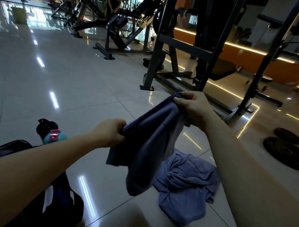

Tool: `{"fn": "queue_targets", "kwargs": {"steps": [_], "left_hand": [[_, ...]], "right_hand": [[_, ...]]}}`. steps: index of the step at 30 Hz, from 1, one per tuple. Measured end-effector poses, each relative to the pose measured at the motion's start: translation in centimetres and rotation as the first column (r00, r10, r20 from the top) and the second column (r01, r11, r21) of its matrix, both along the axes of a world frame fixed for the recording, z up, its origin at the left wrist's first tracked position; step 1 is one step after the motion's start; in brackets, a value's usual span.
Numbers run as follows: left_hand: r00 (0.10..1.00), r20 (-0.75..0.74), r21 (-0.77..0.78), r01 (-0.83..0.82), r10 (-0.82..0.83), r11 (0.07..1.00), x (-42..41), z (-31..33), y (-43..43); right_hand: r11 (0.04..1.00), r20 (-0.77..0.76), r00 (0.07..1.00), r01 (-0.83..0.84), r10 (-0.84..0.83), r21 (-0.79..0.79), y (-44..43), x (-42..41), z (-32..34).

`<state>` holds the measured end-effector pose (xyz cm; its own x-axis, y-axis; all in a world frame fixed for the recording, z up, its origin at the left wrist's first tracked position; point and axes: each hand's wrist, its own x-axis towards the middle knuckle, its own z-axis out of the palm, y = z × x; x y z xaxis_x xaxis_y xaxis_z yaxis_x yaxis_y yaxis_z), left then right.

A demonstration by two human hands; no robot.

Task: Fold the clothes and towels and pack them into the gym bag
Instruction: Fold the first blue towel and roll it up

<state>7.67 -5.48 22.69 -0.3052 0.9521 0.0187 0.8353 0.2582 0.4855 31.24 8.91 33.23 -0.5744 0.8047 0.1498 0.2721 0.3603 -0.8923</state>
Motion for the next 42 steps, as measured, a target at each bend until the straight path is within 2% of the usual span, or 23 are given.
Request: {"fn": "queue_targets", "kwargs": {"steps": [2,4,5,6,8,9,10,11,12,13,14,16,18,22,26,30,33,34,36,38,40,42], "left_hand": [[0.992,-0.114,-0.05,-0.063,0.057,0.997,-1.3,-0.2,-0.1],[0.988,-0.103,-0.026,-0.12,0.117,0.992,-2.6,0.3,-0.4],[0.985,-0.069,0.052,-0.154,0.157,0.987,-3.1,0.9,-0.3],[0.979,-0.036,0.204,-0.189,0.2,0.961,-3.2,2.0,-0.3],[0.965,0.015,0.538,-0.228,0.261,0.812,-3.2,3.8,-0.2],[0.971,0.003,0.58,-0.195,0.238,0.791,-3.2,4.3,-0.1],[0.983,-0.051,0.496,-0.129,0.177,0.859,-3.2,4.5,-0.1],[0.988,-0.11,0.312,-0.071,0.11,0.947,-3.3,4.0,-0.1],[0.986,-0.141,0.11,-0.068,0.084,0.992,-3.5,3.3,-0.4],[0.985,-0.133,0.03,-0.104,0.107,0.994,-4.1,2.6,-0.6],[0.983,-0.083,0.052,-0.157,0.161,0.986,-4.6,2.4,-0.9],[0.966,0.111,0.184,-0.251,0.234,0.95,-5.5,2.6,-0.9],[0.938,0.271,0.22,-0.281,0.218,0.934,-5.9,3.2,-0.8],[0.889,0.437,0.22,-0.255,0.138,0.942,-6.2,3.4,-1.4],[0.707,0.707,0.19,-0.221,0.023,0.956,-6.3,3.9,-1.6],[0.606,0.793,0.24,-0.212,-0.066,0.947,-6.6,5.2,-1.6],[0.559,0.824,0.339,-0.354,-0.094,0.872,-6.4,7.3,-2.0],[0.584,0.808,0.377,-0.408,-0.08,0.831,-6.1,7.9,-2.0],[0.693,0.721,0.42,-0.452,0.014,0.787,-5.3,8.8,-1.8],[0.786,0.61,0.406,-0.418,0.1,0.813,-4.2,9.1,-1.5],[0.81,0.579,0.381,-0.369,0.093,0.848,-2.9,8.8,-1.3],[0.782,0.622,0.368,-0.315,0.019,0.875,-1.8,8.4,-1.3]], "right_hand": [[0.992,0.016,0.996,0.093,-0.092,-0.09,1.5,2.1,-1.1],[0.982,0.114,0.989,0.111,-0.094,-0.154,2.6,4.0,-2.3],[0.977,0.107,0.988,0.131,-0.114,-0.167,2.9,4.6,-2.7],[0.97,0.027,0.983,0.183,-0.181,-0.159,3.0,4.7,-2.9],[0.94,-0.206,0.918,0.34,-0.339,-0.034,3.4,4.6,-3.3],[0.935,-0.22,0.915,0.354,-0.338,0.034,3.6,4.4,-3.4],[0.957,-0.129,0.953,0.284,-0.274,0.064,3.4,4.1,-3.5],[0.985,0.039,0.985,0.169,-0.17,0.031,3.0,4.0,-3.9],[0.995,0.193,0.976,0.102,-0.096,-0.021,2.7,4.0,-4.7],[0.993,0.264,0.96,0.112,-0.096,-0.047,2.6,4.2,-5.5],[0.983,0.246,0.957,0.174,-0.154,-0.062,2.4,4.4,-6.0],[0.965,0.111,0.966,0.245,-0.234,-0.096,2.6,4.9,-6.4],[0.962,0.023,0.976,0.219,-0.218,-0.162,3.0,5.5,-6.1],[0.949,-0.115,0.979,0.13,-0.169,-0.288,3.5,6.6,-5.7],[0.906,-0.248,0.958,0.026,-0.143,-0.421,3.6,7.9,-5.5],[0.885,-0.38,0.925,-0.162,-0.019,-0.437,3.1,8.1,-3.3],[0.842,-0.389,0.896,-0.37,0.213,-0.392,2.0,8.4,0.4],[0.8,-0.354,0.877,-0.454,0.324,-0.392,1.5,8.2,1.8],[0.708,-0.236,0.814,-0.579,0.531,-0.404,0.4,7.4,3.8],[0.647,-0.117,0.748,-0.632,0.653,-0.427,-0.6,6.1,4.5],[0.611,-0.071,0.711,-0.647,0.699,-0.456,-1.6,4.6,4.5],[0.58,-0.046,0.675,-0.665,0.736,-0.47,-2.5,3.5,4.4]]}}
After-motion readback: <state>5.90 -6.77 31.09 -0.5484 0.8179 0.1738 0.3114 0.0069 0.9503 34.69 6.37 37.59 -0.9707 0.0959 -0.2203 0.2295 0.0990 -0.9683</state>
